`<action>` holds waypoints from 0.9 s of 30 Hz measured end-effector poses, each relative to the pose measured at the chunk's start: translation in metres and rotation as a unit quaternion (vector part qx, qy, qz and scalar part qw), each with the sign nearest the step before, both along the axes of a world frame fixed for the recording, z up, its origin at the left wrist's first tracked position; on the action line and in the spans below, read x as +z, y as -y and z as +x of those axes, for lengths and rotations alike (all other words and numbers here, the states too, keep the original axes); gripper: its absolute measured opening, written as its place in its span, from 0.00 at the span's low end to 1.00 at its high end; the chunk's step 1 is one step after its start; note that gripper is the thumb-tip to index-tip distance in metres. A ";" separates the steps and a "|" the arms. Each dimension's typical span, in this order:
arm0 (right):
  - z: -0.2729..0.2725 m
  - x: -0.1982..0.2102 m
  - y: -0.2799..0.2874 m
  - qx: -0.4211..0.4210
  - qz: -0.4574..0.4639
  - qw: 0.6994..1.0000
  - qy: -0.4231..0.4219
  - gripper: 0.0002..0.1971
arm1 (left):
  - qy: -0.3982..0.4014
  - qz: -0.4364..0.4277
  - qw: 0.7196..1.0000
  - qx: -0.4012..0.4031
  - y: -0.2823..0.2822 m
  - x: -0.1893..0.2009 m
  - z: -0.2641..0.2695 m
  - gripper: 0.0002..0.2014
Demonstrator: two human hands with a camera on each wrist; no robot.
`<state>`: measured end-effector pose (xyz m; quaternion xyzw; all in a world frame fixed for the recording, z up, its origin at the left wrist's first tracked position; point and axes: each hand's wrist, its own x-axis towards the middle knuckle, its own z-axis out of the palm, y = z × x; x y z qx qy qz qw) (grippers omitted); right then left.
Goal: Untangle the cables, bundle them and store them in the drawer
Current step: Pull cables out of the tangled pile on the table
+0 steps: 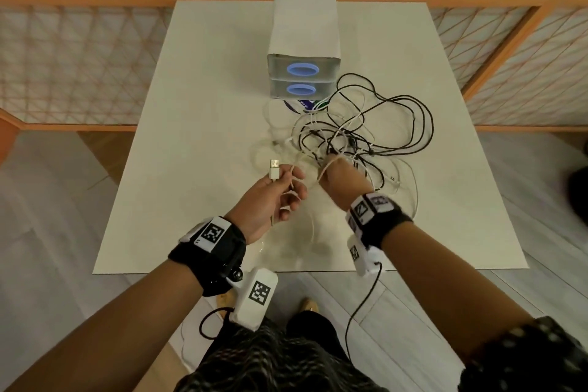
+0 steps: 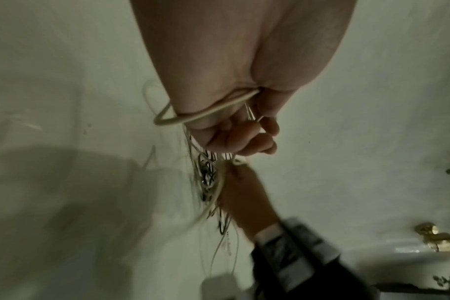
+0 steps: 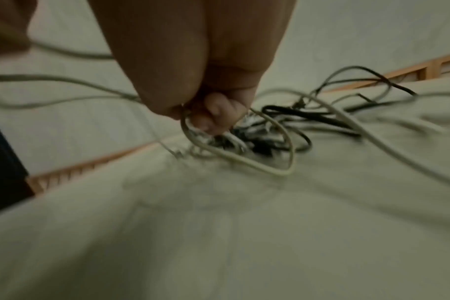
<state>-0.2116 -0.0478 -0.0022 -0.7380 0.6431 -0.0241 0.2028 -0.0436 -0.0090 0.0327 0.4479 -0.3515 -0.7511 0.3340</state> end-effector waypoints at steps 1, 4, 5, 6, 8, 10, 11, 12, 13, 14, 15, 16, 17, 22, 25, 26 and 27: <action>0.001 0.014 0.009 -0.065 -0.001 0.996 0.059 0.12 | 0.013 -0.002 1.000 -0.004 -0.001 -0.001 -0.001 0.11; 0.001 0.046 0.032 -0.162 0.028 0.973 0.165 0.12 | 0.029 -0.024 0.999 -0.025 0.001 -0.001 -0.009 0.13; 0.003 0.053 0.035 -0.179 0.049 0.962 0.202 0.12 | 0.028 -0.029 0.999 -0.031 0.002 -0.001 -0.011 0.13; 0.002 0.054 0.038 -0.187 0.070 0.954 0.223 0.12 | 0.029 -0.031 0.999 -0.034 0.004 -0.002 -0.014 0.14; 0.001 0.053 0.037 -0.176 0.123 0.958 0.189 0.08 | 0.036 -0.031 0.998 -0.032 0.007 -0.004 -0.019 0.14; -0.002 0.050 0.028 -0.194 0.156 0.952 0.176 0.10 | 0.046 -0.033 0.998 -0.027 0.009 -0.009 -0.023 0.13; -0.005 0.049 0.024 -0.216 0.161 0.941 0.207 0.12 | 0.055 -0.032 0.998 -0.027 0.010 -0.011 -0.025 0.13; -0.009 0.047 0.020 -0.249 0.164 0.921 0.250 0.14 | 0.067 -0.031 0.997 -0.028 0.010 -0.013 -0.026 0.13; -0.011 0.047 0.015 -0.284 0.175 0.897 0.291 0.16 | 0.079 -0.032 0.996 -0.031 0.010 -0.016 -0.028 0.13; -0.012 0.047 0.012 -0.315 0.188 0.867 0.337 0.18 | 0.090 -0.033 0.995 -0.036 0.011 -0.018 -0.030 0.13; -0.011 0.049 0.008 -0.339 0.204 0.841 0.370 0.19 | 0.099 -0.035 0.993 -0.044 0.011 -0.019 -0.032 0.12; -0.009 0.050 0.004 -0.352 0.216 0.825 0.386 0.19 | 0.111 -0.039 0.992 -0.054 0.011 -0.020 -0.035 0.12; -0.008 0.051 0.000 -0.344 0.208 0.839 0.366 0.20 | 0.126 -0.048 0.989 -0.068 0.011 -0.020 -0.037 0.12; -0.021 0.031 -0.028 -0.219 0.043 0.961 0.164 0.12 | 0.123 -0.054 0.988 -0.081 0.013 -0.021 -0.048 0.15; -0.030 0.030 -0.063 -0.206 -0.013 0.949 0.239 0.08 | 0.027 0.024 0.999 -0.010 0.021 -0.020 -0.048 0.16; -0.032 0.030 -0.078 -0.187 -0.009 0.944 0.271 0.07 | -0.001 0.048 0.999 0.011 0.025 -0.021 -0.046 0.16; -0.035 0.030 -0.093 -0.158 0.002 0.941 0.298 0.07 | -0.030 0.067 0.997 0.027 0.030 -0.021 -0.045 0.16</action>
